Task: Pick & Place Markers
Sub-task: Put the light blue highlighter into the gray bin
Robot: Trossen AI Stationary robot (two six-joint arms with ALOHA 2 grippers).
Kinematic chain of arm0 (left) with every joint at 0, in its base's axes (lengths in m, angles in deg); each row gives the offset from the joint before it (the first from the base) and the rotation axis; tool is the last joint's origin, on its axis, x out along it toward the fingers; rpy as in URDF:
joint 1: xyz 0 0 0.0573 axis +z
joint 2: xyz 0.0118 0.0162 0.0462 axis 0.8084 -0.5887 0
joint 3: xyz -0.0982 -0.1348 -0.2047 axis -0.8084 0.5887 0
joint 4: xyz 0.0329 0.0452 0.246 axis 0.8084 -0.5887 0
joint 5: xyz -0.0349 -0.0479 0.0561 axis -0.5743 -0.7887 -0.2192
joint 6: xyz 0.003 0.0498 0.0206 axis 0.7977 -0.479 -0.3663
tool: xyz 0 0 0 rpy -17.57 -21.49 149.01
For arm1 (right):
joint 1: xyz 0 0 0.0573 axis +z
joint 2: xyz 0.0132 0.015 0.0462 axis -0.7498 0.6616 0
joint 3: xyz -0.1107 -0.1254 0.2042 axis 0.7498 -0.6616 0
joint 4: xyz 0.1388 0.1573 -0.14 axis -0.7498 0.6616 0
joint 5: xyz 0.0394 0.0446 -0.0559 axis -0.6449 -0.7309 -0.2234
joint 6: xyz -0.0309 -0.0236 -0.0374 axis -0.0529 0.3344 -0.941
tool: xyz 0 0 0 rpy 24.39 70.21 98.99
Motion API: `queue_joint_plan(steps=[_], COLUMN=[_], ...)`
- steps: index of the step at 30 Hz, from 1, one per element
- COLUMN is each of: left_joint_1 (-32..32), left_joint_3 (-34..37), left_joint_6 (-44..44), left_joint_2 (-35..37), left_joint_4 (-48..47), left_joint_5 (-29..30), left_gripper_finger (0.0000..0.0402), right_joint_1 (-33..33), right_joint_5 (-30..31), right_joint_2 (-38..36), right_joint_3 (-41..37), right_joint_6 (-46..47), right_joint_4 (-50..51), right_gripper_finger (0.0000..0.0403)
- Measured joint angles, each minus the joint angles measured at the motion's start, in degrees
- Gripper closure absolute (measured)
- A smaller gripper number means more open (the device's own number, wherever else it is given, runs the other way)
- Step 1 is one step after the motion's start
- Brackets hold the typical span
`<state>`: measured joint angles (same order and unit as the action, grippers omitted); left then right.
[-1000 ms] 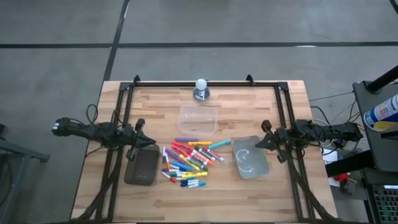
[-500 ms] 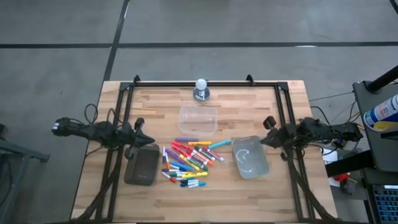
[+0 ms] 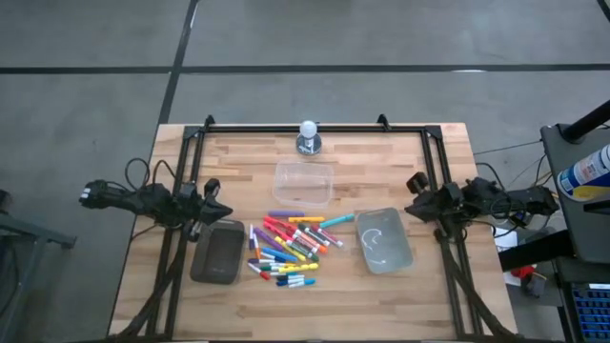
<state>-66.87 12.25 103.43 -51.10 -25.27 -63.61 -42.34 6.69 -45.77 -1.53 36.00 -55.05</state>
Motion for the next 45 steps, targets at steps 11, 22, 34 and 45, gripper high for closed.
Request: queue_joint_plan(steps=[11,22,34,45], left_joint_1=[0.0,0.1,0.0,0.0], left_joint_3=[0.0,0.0,0.0,0.0], left_joint_6=[9.5,3.8,6.4,10.3], left_joint_2=[-0.1,-0.1,-0.1,-0.1], left_joint_4=[-0.3,-0.4,-4.5,-5.1], left_joint_5=[-0.1,3.6,4.7,4.2], left_gripper_finger=[0.0402,0.0402,0.0402,0.0402], right_joint_1=[0.0,0.0,0.0,0.2], right_joint_5=[4.3,15.5,21.9,21.9], right_joint_2=[16.5,44.1,75.3,94.4], right_joint_3=[-0.1,11.5,40.4,61.4], right_joint_6=[-2.8,-6.9,-11.9,-1.7], right_joint_4=[-10.9,-10.7,19.4,48.6], right_gripper_finger=[0.0394,0.0320,0.0267,0.0299])
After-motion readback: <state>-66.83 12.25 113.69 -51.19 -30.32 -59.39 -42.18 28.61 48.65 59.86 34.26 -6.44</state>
